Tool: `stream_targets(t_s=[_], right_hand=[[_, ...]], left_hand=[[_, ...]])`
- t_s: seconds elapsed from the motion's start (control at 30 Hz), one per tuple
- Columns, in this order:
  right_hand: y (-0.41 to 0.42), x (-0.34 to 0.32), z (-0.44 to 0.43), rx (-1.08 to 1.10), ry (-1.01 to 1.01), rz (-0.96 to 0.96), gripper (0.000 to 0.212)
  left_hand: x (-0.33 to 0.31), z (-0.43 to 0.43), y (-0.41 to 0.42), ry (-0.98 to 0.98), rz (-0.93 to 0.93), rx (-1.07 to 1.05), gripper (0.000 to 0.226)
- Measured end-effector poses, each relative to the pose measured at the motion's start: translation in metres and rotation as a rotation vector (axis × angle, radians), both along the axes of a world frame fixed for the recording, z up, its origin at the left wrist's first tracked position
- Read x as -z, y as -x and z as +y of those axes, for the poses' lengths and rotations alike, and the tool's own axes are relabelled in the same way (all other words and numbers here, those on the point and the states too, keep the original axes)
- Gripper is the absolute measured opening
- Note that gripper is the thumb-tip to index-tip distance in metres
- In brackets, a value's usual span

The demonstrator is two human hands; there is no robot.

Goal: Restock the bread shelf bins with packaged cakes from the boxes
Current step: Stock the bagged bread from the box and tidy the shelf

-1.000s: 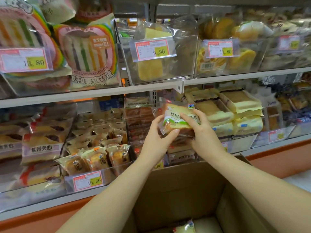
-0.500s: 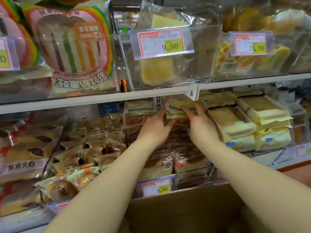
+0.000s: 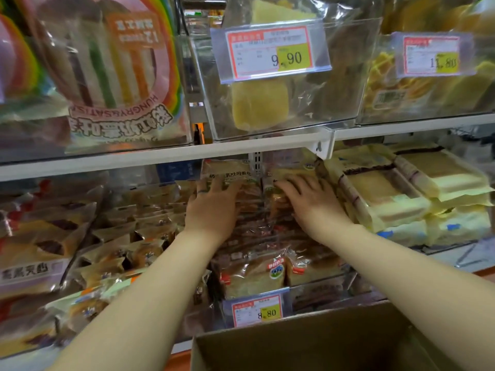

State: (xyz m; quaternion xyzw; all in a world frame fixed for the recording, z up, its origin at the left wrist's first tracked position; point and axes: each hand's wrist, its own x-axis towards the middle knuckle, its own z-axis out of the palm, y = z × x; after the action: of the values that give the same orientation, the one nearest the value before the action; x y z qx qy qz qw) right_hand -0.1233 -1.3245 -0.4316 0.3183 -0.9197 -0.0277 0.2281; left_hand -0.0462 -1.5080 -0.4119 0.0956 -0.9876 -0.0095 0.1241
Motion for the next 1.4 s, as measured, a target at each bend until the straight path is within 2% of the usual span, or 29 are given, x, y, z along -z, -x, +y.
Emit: stream_targets(t_s=[0.1, 0.27, 0.37, 0.53, 0.73, 0.97, 1.23, 1.33, 1.4], right_hand=[[0.013, -0.008, -0.002, 0.003, -0.047, -0.092, 0.07], [0.025, -0.014, -0.006, -0.068, -0.001, -0.048, 0.06], [0.033, -0.015, -0.008, -0.086, 0.021, -0.02, 0.062], [0.037, -0.004, -0.007, -0.066, -0.002, -0.107, 0.061], [0.027, -0.017, -0.004, -0.023, -0.013, -0.185, 0.081], [0.025, -0.007, -0.013, 0.055, -0.045, -0.23, 0.075], [0.018, -0.029, -0.012, 0.073, -0.054, -0.37, 0.081], [-0.01, -0.03, 0.002, 0.037, 0.019, -0.305, 0.078], [-0.038, -0.028, 0.015, -0.015, 0.12, -0.232, 0.066]], left_hand=[[0.005, -0.003, 0.001, 0.071, 0.054, -0.022, 0.054], [0.009, -0.004, 0.004, 0.092, 0.098, -0.028, 0.054], [0.01, -0.005, 0.006, 0.143, 0.122, -0.032, 0.054], [0.016, -0.003, 0.006, 0.173, 0.115, -0.039, 0.056], [0.012, -0.009, 0.006, 0.178, 0.089, -0.031, 0.068], [0.01, 0.004, 0.011, 0.183, 0.016, -0.043, 0.083], [-0.005, 0.008, 0.005, 0.153, -0.077, -0.063, 0.075], [-0.014, 0.017, -0.01, 0.072, -0.084, -0.072, 0.07], [-0.014, 0.03, -0.032, 0.022, 0.044, -0.015, 0.065]])
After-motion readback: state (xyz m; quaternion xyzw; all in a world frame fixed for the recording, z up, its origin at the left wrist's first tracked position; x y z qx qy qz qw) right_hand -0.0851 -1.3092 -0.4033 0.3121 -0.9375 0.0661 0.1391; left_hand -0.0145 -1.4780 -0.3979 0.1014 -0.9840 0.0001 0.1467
